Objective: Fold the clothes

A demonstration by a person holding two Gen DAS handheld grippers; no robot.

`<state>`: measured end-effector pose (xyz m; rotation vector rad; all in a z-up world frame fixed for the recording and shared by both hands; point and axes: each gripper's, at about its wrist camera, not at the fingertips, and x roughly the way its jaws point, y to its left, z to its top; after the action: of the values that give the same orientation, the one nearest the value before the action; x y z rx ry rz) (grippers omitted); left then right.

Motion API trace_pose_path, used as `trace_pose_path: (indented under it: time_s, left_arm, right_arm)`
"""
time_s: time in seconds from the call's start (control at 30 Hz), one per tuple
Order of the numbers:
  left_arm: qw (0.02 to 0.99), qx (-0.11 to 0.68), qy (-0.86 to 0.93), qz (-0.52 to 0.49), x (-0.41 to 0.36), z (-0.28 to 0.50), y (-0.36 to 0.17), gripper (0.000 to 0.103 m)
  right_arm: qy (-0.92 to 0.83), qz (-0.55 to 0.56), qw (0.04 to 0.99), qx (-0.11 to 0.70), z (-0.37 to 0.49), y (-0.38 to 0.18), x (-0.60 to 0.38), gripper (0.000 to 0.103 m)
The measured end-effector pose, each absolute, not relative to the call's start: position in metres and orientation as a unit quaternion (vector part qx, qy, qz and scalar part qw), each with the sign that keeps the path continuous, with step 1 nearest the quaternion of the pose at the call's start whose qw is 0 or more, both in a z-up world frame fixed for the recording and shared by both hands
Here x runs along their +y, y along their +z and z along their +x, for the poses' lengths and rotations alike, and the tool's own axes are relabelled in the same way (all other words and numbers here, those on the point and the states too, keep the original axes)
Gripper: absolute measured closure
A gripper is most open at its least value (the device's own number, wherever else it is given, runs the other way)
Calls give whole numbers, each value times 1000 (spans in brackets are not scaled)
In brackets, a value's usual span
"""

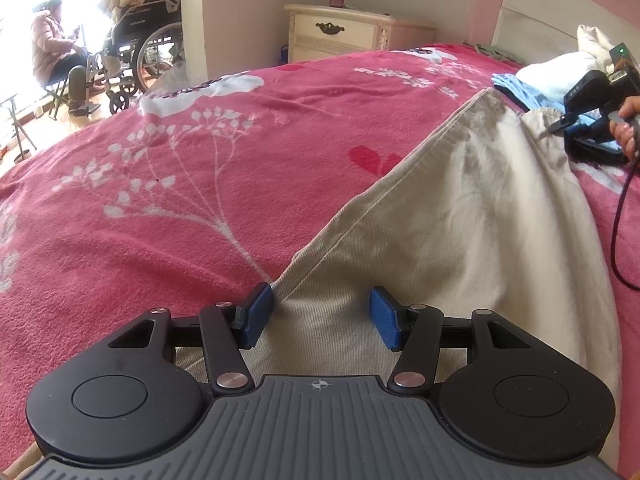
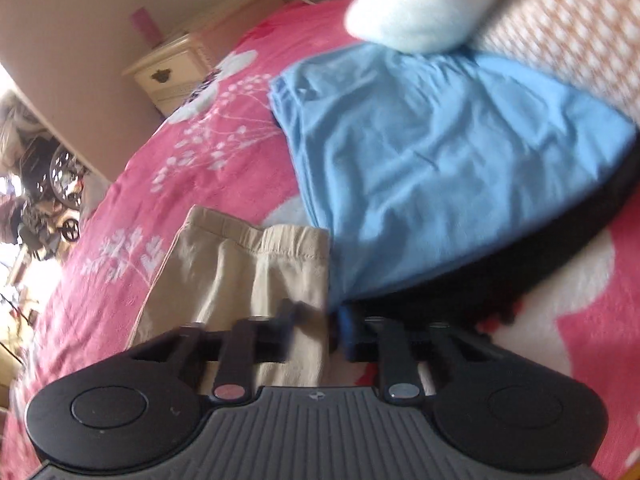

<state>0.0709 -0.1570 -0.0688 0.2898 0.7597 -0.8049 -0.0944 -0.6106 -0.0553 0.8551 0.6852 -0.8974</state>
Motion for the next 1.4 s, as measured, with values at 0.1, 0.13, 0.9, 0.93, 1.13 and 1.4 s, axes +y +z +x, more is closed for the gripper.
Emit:
trace_pose_path:
  time_s: [0.1, 0.13, 0.9, 0.93, 1.13, 1.4]
  left_arm:
    - [842, 359, -379, 139, -158, 70, -69, 48]
    - [842, 359, -378, 140, -158, 70, -69, 48]
    - [844, 354, -376, 140, -158, 69, -70, 48]
    - [845, 354, -376, 141, -158, 69, -70, 48]
    - [845, 354, -376, 141, -158, 69, -70, 47]
    - [845, 351, -379, 137, -156, 69, -71, 47]
  right_arm:
    - [-418, 372, 767, 314, -91, -46, -604, 95]
    - [-416, 361, 771, 318, -88, -43, -601, 97]
    - [-398, 358, 776, 333, -93, -40, -610, 62]
    - [-402, 366, 769, 336, -95, -46, -613, 64]
    - [-412, 379, 759, 333, -90, -66, -615, 90]
    - [-445, 281, 802, 282, -96, -36, -580, 98]
